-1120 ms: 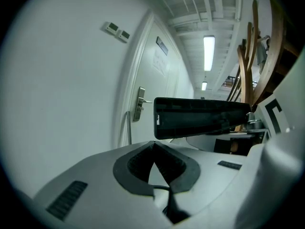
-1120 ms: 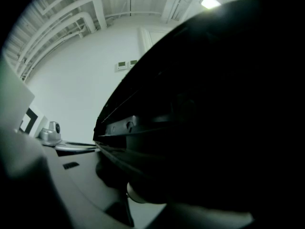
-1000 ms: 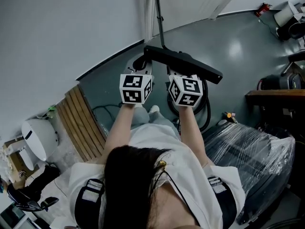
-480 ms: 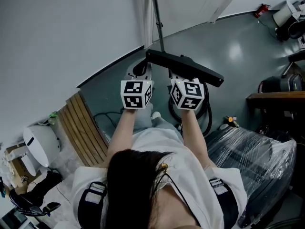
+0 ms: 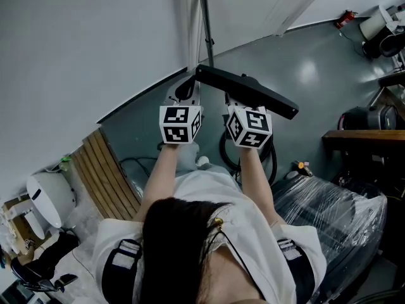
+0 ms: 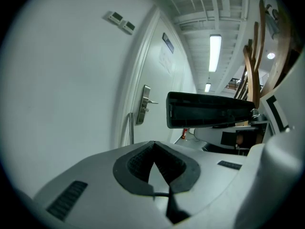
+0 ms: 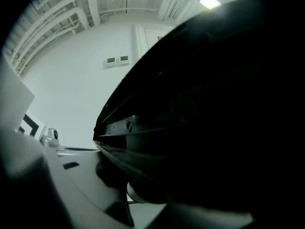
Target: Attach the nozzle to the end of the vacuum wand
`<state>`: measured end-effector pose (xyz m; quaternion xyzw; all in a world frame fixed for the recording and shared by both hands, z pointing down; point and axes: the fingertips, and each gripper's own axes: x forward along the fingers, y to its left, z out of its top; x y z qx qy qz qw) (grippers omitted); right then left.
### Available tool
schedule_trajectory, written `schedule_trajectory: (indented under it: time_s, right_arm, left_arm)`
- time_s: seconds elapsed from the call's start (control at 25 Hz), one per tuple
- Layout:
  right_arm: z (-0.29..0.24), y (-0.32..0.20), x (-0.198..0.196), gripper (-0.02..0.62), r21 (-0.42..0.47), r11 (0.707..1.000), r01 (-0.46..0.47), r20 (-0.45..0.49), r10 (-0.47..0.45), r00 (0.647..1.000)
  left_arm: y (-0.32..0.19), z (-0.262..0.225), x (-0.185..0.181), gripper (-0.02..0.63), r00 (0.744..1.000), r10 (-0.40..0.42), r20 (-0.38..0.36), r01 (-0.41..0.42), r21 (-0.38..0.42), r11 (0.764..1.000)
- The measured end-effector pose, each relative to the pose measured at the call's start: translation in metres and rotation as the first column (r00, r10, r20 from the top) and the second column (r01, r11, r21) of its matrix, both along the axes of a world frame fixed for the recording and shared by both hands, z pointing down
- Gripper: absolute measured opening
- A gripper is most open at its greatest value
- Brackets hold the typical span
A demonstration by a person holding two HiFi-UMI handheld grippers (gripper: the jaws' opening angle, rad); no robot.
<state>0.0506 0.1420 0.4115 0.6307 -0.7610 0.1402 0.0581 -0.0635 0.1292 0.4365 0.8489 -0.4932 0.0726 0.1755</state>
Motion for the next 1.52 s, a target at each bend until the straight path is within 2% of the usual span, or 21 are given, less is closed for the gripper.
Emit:
schedule_trajectory:
  time_s: [0.4, 0.72, 0.96, 1.2, 1.52]
  right_arm:
    - [0.002, -0.037, 0.007, 0.189, -0.029, 0.999, -0.024, 0.024, 0.025, 0.999]
    - [0.003, -0.068, -0.007, 0.189, -0.041, 0.999, -0.027, 0.033, 0.028, 0.999]
    - [0.006, -0.092, -0.016, 0.189, -0.047, 0.998, -0.047, 0.026, 0.048, 0.998]
    - [0.006, -0.113, -0.038, 0.189, -0.039, 0.998, -0.058, 0.007, 0.058, 0.998]
    - [0.012, -0.122, -0.041, 0.189, -0.051, 0.994, -0.092, -0.011, 0.092, 0.996]
  left_arm:
    - [-0.038, -0.007, 0.012, -0.006, 0.999, 0.042, 0.005, -0.042, 0.019, 0.999]
    - [-0.070, -0.007, 0.002, -0.006, 0.998, 0.056, 0.017, -0.057, 0.022, 0.998]
    - [-0.090, -0.003, -0.011, -0.006, 0.995, 0.079, 0.053, -0.080, 0.022, 0.997]
    - [-0.114, 0.000, -0.031, -0.006, 0.996, 0.087, 0.026, -0.087, 0.013, 0.996]
    - [-0.130, 0.004, -0.035, -0.006, 0.994, 0.106, 0.015, -0.106, 0.003, 0.994]
